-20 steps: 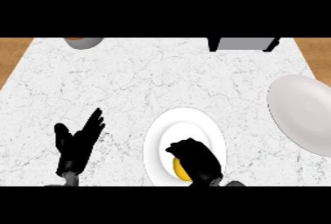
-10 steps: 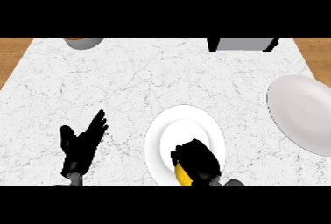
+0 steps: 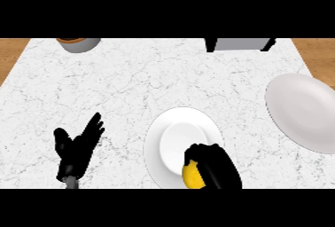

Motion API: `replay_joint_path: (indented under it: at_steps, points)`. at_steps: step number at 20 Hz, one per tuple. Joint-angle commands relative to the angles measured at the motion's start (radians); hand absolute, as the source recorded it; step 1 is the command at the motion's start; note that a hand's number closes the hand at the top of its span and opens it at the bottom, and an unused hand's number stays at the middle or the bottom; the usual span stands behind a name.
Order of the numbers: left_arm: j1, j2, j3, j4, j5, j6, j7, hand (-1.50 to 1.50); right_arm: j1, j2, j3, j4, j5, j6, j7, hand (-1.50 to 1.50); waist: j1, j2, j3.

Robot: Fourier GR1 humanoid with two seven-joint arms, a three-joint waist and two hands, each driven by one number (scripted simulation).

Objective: Pick the lemon from the plate and place it in the plate

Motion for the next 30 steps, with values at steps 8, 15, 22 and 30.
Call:
replay_joint_path:
  at_steps: [8, 15, 22, 30]
  points:
    - [-0.008, 0.022, 0.017, -0.016, -0.001, -0.005, 0.016, 0.00, 0.394, -0.049, -0.112, -0.431, -0.031, -0.398, 0.052, 1.50, -0.002, 0.002, 0.001]
    - [-0.026, 0.005, 0.008, -0.030, 0.005, -0.007, 0.030, 0.00, 0.435, -0.114, -0.324, -0.539, -0.385, -0.422, 0.020, 1.50, 0.016, 0.006, 0.001]
    - [-0.001, -0.034, -0.036, -0.020, -0.040, 0.017, 0.003, 0.00, 0.270, -0.155, -0.629, -0.263, -0.728, -0.485, -0.194, 1.50, 0.024, 0.008, 0.001]
    - [-0.034, 0.001, 0.008, 0.014, -0.002, -0.030, 0.002, 0.00, -0.081, -0.256, -0.895, 0.254, -0.873, -0.482, -0.388, 1.50, 0.043, 0.012, 0.002]
